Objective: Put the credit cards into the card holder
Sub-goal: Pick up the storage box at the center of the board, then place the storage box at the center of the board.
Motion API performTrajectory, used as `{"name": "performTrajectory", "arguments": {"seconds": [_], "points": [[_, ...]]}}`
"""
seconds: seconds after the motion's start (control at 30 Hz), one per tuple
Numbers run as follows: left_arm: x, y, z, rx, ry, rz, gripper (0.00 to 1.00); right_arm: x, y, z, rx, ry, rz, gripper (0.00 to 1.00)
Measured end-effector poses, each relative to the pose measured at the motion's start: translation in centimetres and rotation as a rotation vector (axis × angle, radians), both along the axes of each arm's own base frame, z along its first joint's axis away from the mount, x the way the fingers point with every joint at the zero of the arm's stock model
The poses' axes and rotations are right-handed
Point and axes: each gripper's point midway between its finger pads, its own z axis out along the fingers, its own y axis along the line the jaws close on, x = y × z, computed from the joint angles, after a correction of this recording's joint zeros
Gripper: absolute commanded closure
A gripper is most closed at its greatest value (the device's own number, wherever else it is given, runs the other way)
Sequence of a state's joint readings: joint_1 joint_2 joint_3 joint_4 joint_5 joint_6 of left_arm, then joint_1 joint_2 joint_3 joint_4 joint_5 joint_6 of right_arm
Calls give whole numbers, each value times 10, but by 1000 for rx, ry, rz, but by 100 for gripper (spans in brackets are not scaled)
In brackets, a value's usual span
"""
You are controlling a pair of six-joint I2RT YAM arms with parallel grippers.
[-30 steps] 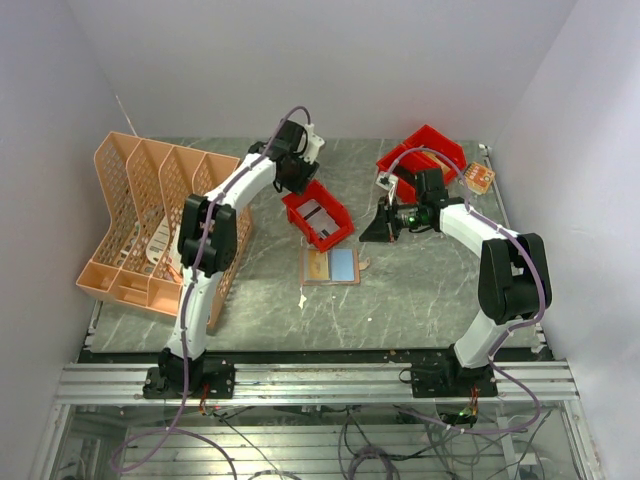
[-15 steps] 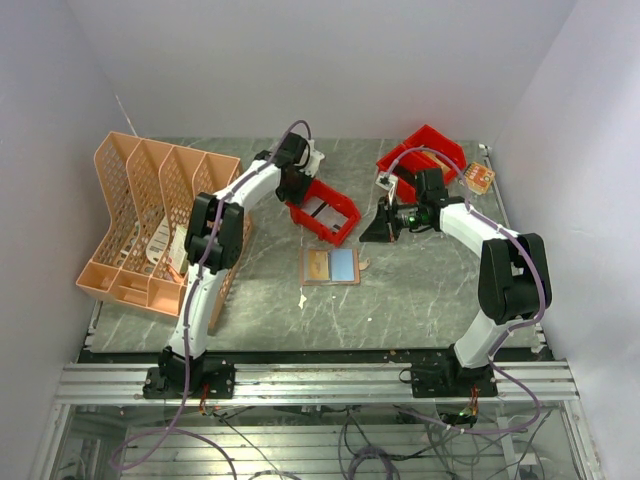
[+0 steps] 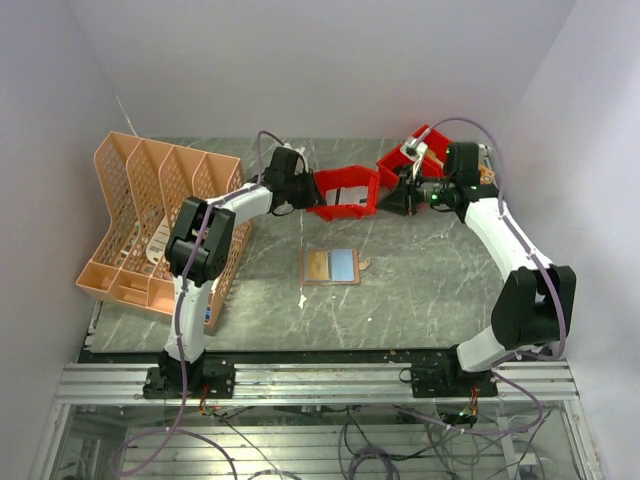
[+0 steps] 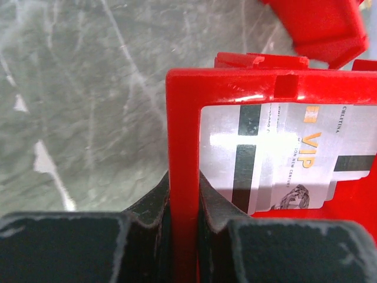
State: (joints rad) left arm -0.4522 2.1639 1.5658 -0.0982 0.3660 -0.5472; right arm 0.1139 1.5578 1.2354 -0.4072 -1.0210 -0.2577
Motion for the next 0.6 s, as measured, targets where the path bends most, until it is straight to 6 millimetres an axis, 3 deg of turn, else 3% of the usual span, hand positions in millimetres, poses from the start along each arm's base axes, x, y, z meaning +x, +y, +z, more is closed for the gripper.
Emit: {"name": "performTrajectory", "arguments": {"seconds": [0.17, 0.37, 0.47, 0.6], "points": [[-5, -26, 12, -54, -36, 89, 93, 19, -10, 31, -14, -80, -102, 66], [-37, -49, 18, 10, -150, 175, 93, 38, -19, 30, -21, -57, -224, 60], [-46, -58, 22, 55, -227, 224, 93, 41, -18, 20, -7, -33, -235, 58], [-47, -58, 26, 135, -315, 316, 93, 34, -17, -17, 11, 23, -248, 56]]}}
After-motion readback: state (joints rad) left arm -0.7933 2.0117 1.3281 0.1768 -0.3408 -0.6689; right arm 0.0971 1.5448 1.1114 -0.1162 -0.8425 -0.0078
